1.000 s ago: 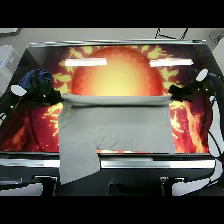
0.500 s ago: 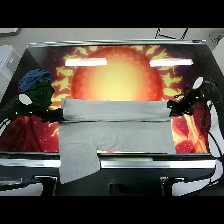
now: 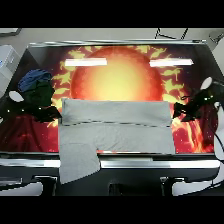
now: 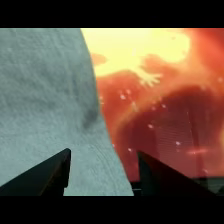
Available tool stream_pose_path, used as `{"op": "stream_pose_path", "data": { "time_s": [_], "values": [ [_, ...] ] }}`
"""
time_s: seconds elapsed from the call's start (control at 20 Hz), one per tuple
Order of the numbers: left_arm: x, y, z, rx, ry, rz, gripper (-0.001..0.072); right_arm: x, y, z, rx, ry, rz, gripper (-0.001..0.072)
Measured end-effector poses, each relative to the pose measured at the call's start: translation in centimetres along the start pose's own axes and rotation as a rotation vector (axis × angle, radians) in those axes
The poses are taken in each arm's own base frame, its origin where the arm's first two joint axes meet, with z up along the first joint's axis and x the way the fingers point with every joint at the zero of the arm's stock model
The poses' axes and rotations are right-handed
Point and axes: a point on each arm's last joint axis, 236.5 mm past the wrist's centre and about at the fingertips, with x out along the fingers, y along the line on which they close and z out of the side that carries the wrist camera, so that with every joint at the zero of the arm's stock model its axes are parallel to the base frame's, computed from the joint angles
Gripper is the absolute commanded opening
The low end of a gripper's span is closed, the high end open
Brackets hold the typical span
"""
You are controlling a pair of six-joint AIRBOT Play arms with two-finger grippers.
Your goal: Fold the clothes and pants, and hang the long-sleeved shirts on hangers.
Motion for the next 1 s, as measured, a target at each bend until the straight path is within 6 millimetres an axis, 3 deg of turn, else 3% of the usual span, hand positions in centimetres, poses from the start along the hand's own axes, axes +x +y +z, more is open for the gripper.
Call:
{"op": "stream_pose_path", "data": {
  "time_s": [0.1, 0.2, 0.3, 0.45, 0.6, 0.8, 0.9, 1.0],
  "values": [
    [-1.1, 1.5, -2.2, -0.018, 0.054, 0.006, 0.0524, -1.4, -2.4, -1.2, 0.064, 0.003, 0.008, 0.0514],
    [-1.2, 3.1, -6.1, -0.044, 0.124, 0.008, 0.0518, -1.8, -4.1, -2.8, 0.117, 0.013, 0.021, 0.0514],
    [-0.3, 4.1, -10.4, -0.068, 0.186, -0.004, 0.0464, -1.4, -5.0, -4.6, 0.147, 0.031, 0.030, 0.0514],
    [1.3, 4.4, -15.7, -0.068, 0.251, -0.032, 0.0459, 0.0, -5.2, -6.6, 0.167, 0.067, 0.048, 0.0514],
    [3.1, 3.6, -18.6, -0.060, 0.277, -0.081, 0.0460, 1.1, -5.1, -8.0, 0.175, 0.106, 0.062, 0.0514],
    [4.9, 1.8, -20.1, -0.049, 0.287, -0.135, 0.0448, 1.6, -4.9, -8.8, 0.180, 0.130, 0.072, 0.0514],
    [5.5, 1.3, -20.2, -0.053, 0.285, -0.141, 0.0351, 1.7, -4.9, -9.0, 0.179, 0.134, 0.073, 0.0515],
    [6.2, 1.2, -20.0, -0.065, 0.273, -0.129, 0.0079, 2.1, -4.8, -9.4, 0.178, 0.147, 0.077, 0.0517]
  ]
}}
